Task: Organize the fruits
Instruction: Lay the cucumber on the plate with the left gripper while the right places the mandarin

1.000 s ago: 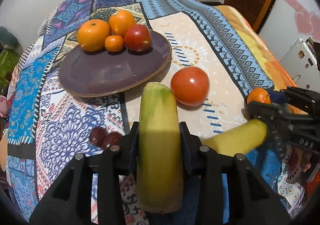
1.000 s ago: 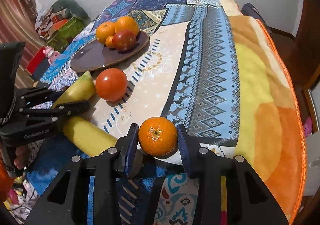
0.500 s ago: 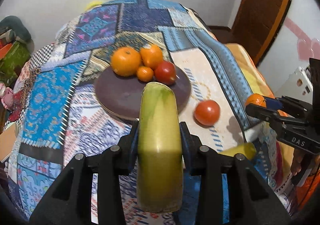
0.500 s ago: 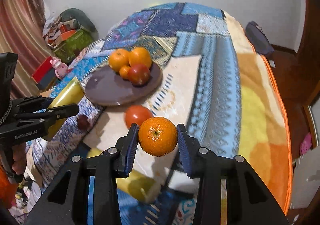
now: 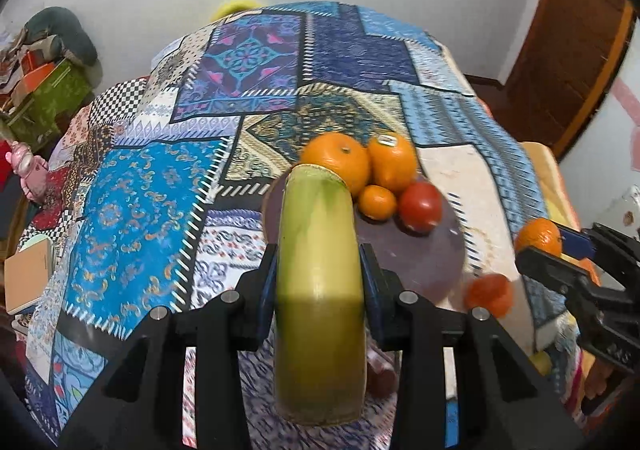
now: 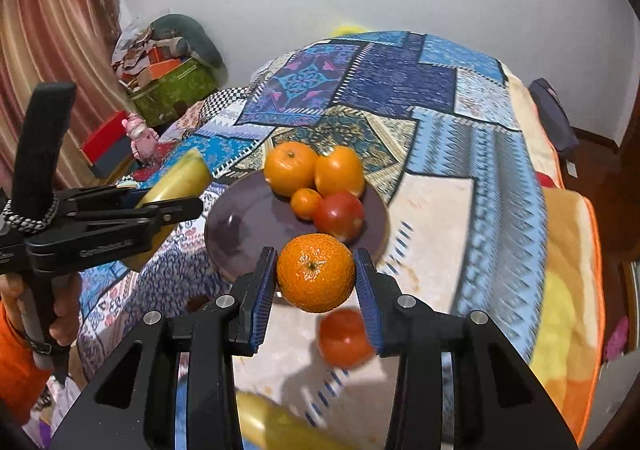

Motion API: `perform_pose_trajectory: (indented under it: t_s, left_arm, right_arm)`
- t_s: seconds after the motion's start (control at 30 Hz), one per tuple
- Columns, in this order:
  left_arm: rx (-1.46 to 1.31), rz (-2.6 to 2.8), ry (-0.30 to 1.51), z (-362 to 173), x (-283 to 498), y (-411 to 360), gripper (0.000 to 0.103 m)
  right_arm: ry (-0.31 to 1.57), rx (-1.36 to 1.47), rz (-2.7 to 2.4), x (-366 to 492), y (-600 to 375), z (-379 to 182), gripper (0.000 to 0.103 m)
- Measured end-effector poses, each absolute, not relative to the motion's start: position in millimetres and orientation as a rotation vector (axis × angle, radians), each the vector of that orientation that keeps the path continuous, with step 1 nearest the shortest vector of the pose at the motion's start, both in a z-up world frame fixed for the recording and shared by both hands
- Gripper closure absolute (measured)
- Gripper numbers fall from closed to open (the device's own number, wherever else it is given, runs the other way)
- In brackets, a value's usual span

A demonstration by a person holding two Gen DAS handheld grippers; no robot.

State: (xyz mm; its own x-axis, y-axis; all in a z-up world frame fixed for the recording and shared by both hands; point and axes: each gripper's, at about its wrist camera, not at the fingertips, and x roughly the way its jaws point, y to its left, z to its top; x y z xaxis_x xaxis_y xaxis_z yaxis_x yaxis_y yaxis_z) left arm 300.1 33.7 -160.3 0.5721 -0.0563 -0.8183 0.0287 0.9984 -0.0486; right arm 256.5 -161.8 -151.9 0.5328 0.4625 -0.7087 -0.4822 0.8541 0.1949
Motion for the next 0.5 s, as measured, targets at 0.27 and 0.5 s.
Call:
perform_pose_trajectory:
  t_s: [0.27,0.5]
  left_arm:
    - [-0.060,-0.029,0.999,-183,336,47,0.065]
    - [-0.060,-0.004,1.012,-199,357,50,0.065]
  right_arm:
    - [0.870,-0.059,0.576,284,-133,-161,0.067]
    - [0.921,-0.093,0.567,302,-117,-181,0.067]
